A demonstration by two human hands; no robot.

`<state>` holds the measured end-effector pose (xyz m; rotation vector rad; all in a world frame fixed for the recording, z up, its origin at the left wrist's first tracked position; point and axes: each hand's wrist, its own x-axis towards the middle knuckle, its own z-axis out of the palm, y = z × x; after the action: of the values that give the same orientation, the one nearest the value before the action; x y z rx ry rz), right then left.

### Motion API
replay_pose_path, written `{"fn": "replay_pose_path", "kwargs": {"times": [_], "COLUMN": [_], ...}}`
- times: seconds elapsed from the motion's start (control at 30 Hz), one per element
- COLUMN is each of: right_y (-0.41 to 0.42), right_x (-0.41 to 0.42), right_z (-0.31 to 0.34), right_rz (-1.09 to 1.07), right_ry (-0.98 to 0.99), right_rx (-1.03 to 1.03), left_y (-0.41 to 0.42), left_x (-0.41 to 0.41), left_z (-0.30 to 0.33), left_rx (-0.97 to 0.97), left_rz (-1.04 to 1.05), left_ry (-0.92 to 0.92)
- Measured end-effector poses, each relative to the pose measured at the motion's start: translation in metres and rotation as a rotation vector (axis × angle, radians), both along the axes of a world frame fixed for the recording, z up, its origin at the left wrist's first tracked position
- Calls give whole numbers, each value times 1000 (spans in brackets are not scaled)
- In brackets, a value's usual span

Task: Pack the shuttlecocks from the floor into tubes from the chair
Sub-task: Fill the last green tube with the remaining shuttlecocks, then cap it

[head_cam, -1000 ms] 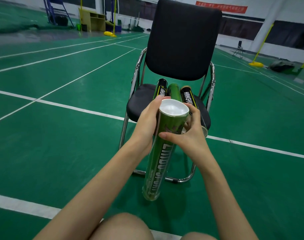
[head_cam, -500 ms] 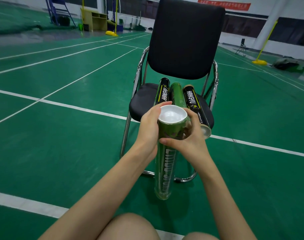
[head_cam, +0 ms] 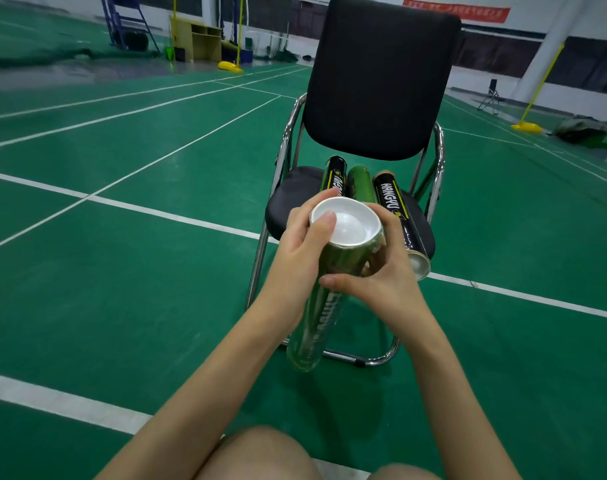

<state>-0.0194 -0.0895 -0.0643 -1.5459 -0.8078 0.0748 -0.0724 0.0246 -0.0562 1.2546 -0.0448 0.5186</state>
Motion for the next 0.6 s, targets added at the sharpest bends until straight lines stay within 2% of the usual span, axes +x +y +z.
{"fn": "replay_pose_path", "kwargs": {"times": [0.3,0.43,0.6], "right_y": [2,6,9], "right_x": [-11,-15,-30], "right_z": [7,21,41], "right_rz": [47,33,-28], "right_ry": [5,-41,-170], "right_rx": [30,43,45], "left_y": [-3,-3,1], "left_x": [-23,-29,-40], "left_z": [8,21,38], "left_rx": [88,73,157], "left_rz": [49,80,74], "left_ry": [-73,-187,-263]}}
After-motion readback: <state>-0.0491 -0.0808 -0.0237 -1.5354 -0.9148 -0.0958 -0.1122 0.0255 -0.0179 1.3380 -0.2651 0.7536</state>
